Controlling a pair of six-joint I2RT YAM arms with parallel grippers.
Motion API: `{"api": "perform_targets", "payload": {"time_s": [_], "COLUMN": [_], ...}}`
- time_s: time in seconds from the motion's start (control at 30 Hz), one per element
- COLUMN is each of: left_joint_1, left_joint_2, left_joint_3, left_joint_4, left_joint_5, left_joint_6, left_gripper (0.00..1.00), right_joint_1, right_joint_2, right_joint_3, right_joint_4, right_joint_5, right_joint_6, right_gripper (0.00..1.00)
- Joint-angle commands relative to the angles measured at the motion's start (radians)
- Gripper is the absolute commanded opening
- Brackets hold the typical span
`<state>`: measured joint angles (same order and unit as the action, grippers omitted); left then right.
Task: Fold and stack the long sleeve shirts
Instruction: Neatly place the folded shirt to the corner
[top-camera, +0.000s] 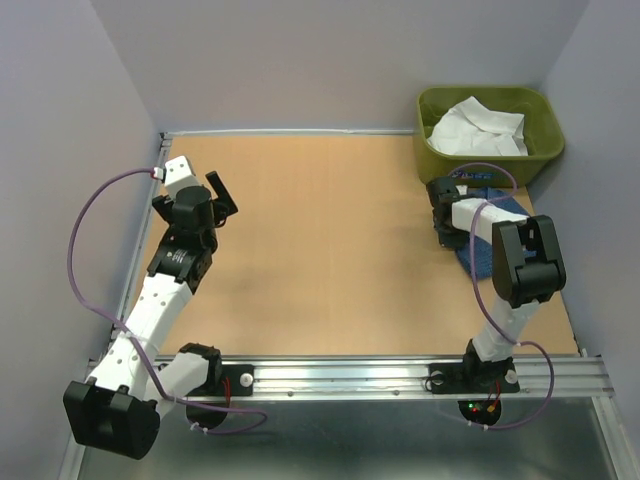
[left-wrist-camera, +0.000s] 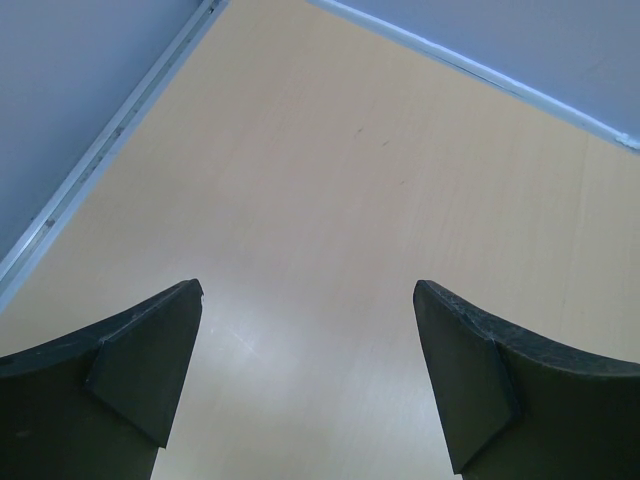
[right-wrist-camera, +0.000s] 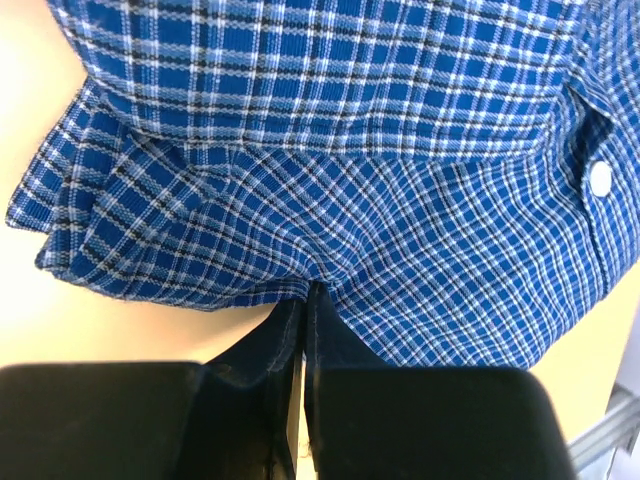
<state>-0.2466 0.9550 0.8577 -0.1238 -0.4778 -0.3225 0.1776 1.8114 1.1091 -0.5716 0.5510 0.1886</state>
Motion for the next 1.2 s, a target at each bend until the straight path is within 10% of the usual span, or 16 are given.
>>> {"api": "perform_targets", "payload": {"time_s": [0.0,0.67,0.9,1.17], "left_joint_1": [0.006,0.006,0.006,0.006], "left_joint_2": [-0.042,-0.041,-0.047,-0.093], "left_joint_3": [-0.013,-0.019,-0.022,0.003], "left_joint_4": [0.029,0.038,0.041,0.015], "left_joint_5": [-0.005,-0.005,-0.013,-0.002], "left_joint_6": [0.007,0.008,0.013,0.007], "left_gripper": [0.99,0.99,0.99,0.99], "right_joint_1": [-0.026,-0.043,-0.041,-0.041], "right_joint_2": [0.046,0.163,0.051,-0.393], "right_joint_3": [0.032,0.248,0.219,0.15], "right_joint_4": [0.013,0.088,0.085,0.017], "right_joint_5": [0.064,0.118,-0.011,-0.12], "right_joint_6": [0.089,0.089,0.12,0.115], "right_gripper": [0.01,0.02,0.64,1.0]}}
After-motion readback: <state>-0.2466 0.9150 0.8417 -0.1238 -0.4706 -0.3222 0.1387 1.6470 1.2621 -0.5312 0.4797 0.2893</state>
